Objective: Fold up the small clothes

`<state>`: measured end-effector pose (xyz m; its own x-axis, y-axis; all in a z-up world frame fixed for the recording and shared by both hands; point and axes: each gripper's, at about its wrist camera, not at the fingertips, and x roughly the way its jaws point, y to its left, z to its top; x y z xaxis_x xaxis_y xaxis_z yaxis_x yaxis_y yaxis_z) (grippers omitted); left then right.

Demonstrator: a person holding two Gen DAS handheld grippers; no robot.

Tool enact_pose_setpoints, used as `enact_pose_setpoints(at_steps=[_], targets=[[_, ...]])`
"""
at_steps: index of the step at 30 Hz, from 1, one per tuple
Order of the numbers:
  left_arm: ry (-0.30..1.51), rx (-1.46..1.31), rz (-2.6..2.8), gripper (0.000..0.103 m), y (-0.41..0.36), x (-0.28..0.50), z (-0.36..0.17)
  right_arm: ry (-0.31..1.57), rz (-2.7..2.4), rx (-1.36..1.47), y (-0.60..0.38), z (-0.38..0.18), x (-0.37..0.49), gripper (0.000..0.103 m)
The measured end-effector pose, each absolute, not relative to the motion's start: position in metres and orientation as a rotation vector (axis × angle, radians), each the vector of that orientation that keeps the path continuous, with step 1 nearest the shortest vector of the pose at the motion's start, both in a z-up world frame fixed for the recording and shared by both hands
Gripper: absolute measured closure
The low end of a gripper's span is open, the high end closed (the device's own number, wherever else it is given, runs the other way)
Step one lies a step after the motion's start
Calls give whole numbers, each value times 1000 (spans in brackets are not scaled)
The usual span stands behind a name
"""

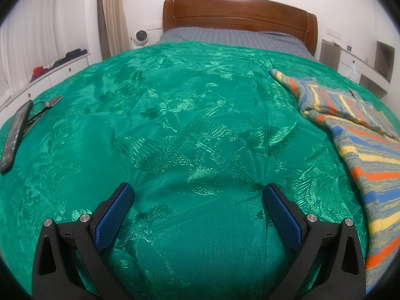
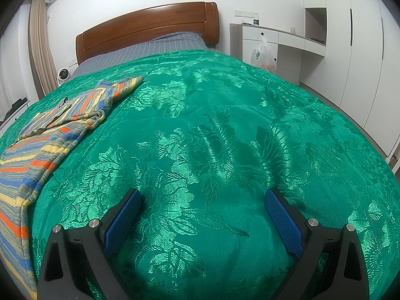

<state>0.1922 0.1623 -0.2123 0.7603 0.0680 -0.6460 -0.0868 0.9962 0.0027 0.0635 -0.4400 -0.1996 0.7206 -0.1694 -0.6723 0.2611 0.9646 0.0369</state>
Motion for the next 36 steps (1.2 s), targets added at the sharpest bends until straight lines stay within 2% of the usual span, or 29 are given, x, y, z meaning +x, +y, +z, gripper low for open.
enact_pose_setpoints(at_steps=[36], targets=[[706,-20,92,0,163,192,-212,733,-242,130,-440,-200,64,5]])
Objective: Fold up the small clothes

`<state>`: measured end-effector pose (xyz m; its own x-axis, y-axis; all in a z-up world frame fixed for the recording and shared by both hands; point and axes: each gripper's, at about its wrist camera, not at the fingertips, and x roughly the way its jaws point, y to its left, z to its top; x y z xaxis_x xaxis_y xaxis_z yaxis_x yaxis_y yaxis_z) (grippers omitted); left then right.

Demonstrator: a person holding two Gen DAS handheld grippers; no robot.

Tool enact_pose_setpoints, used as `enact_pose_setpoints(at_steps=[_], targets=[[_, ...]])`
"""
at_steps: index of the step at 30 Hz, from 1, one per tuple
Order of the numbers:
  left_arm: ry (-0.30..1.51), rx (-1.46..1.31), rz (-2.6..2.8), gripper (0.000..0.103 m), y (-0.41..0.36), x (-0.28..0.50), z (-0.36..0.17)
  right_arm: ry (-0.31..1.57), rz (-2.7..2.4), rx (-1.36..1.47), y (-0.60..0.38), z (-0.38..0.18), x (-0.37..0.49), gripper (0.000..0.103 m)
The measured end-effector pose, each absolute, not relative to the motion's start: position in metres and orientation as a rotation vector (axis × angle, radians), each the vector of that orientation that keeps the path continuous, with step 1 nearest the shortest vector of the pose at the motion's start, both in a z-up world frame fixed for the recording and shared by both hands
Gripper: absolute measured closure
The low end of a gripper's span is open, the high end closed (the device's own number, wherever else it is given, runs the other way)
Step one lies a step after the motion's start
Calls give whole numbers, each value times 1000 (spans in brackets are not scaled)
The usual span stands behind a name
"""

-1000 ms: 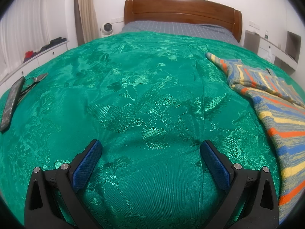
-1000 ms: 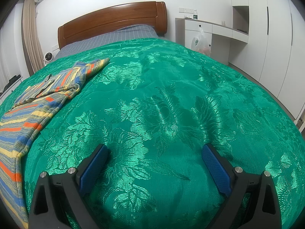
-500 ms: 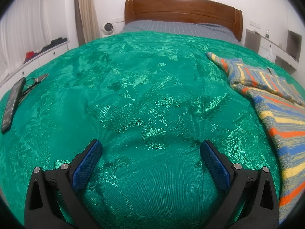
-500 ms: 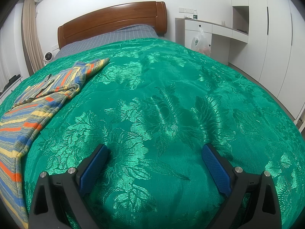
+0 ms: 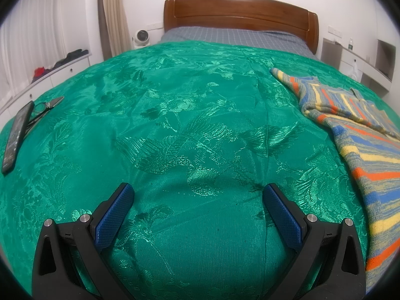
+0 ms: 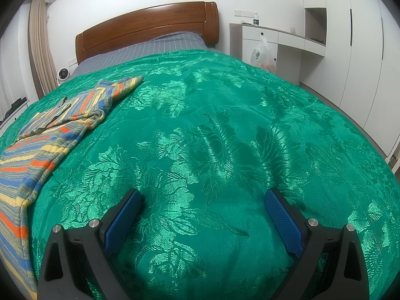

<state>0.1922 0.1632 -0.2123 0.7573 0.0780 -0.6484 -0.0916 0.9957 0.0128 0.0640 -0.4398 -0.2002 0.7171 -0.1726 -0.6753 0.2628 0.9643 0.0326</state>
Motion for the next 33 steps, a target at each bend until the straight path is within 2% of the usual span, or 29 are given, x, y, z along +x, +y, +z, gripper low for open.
enact_pose_setpoints(at_steps=[4,7,8,12,14,16,18,19,20,22,24,25,27,28,33], targets=[[744,-23,87,0,166,194,-209,769,-257,108,-439,-197,67,5],[875,-48,41,3,174,197,-194,881,-247,120,-439,-181,77,6],[912,-79,20,3,177,192,-187,898,-236,143,-439,-174,75,10],[980,-247,-197,3,171,141,-163,892,-65,246,-411,-129,38,11],[1059,-188,-287,5,144,120,-167,957,50,289,-386,-122,20,11],[1131,-68,-324,23,113,100,-178,1034,167,327,-361,-127,8,13],[1181,-35,-342,28,100,89,-189,1102,221,286,-339,-136,0,14],[1198,-18,-337,30,94,83,-193,1148,223,227,-328,-146,-3,17],[1202,14,-324,32,90,79,-195,1179,212,192,-324,-154,-4,27],[1207,50,-318,43,84,74,-193,1240,199,202,-323,-170,-4,40],[1237,62,-314,64,82,70,-195,1296,217,251,-321,-182,-3,46],[1249,71,-315,81,82,69,-196,1313,237,243,-317,-185,-3,52],[1263,85,-314,96,83,63,-196,1313,248,186,-309,-183,-4,81],[1259,60,-323,98,88,61,-194,1309,259,192,-309,-179,-4,97],[1227,-29,-382,100,113,40,-170,1279,285,167,-308,-148,-14,98]])
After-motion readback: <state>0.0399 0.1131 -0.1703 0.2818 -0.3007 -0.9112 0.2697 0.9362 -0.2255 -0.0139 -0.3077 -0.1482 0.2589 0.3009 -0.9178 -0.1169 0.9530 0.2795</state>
